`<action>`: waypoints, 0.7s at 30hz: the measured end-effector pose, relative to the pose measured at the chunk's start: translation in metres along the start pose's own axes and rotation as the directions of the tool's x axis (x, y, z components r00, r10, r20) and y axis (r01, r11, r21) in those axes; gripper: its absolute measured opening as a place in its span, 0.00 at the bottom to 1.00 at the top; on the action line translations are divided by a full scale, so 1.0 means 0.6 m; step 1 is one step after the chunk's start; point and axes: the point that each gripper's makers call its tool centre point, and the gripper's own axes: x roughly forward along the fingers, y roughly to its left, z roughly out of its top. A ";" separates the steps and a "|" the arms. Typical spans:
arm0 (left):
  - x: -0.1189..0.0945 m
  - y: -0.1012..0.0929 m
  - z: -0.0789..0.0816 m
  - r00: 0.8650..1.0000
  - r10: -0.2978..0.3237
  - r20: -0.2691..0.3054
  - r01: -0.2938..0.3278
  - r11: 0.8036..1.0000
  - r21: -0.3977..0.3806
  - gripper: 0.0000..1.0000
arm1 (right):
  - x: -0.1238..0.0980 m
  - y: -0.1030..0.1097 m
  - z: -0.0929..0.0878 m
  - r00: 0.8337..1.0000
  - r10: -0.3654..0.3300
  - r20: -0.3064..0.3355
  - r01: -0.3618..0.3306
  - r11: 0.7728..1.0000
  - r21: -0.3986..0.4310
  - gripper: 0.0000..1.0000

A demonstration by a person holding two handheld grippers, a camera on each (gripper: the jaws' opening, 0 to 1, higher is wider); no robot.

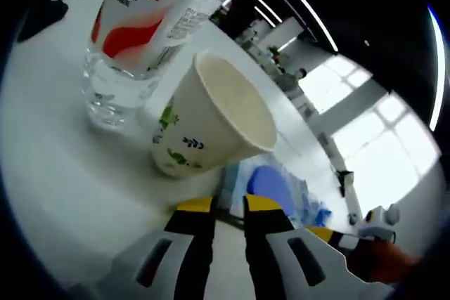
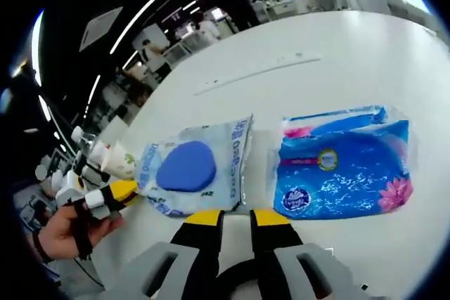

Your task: Arrange the tabletop items into an orderly group along one side of the table until the central work area is clear of visible clutter.

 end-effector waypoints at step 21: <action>-0.002 0.002 -0.003 1.000 0.020 0.000 -0.020 0.999 -0.048 0.03 | -0.007 0.006 0.020 0.999 -0.002 0.038 0.001 1.000 0.024 0.03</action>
